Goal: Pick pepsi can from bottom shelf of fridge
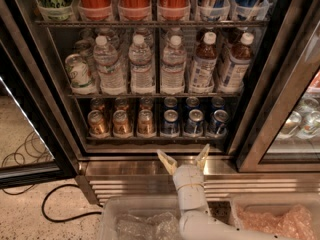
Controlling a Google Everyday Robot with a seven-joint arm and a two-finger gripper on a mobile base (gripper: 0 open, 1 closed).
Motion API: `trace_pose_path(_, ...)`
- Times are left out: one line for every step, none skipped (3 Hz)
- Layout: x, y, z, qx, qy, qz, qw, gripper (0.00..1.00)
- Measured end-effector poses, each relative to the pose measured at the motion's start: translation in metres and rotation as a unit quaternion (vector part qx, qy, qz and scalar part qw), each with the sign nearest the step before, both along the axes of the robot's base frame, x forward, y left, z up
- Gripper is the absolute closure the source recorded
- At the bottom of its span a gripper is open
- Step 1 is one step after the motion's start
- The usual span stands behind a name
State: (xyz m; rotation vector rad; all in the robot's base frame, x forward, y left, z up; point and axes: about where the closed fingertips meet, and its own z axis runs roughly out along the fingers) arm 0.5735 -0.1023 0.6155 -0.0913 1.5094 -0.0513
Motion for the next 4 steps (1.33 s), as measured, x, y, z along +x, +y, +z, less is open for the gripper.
trace_pose_path(0.019, -0.015, 0.002, -0.016, -0.015, -0.017, 0.9996, 0.00)
trace_pose_path(0.051, -0.016, -0.010, -0.009, -0.020, -0.007, 0.9997, 0.00)
trace_pose_path(0.051, -0.016, -0.010, -0.009, -0.021, -0.007, 0.9997, 0.00)
trace_pose_path(0.041, -0.021, -0.002, -0.006, -0.029, 0.006, 0.9995, 0.00)
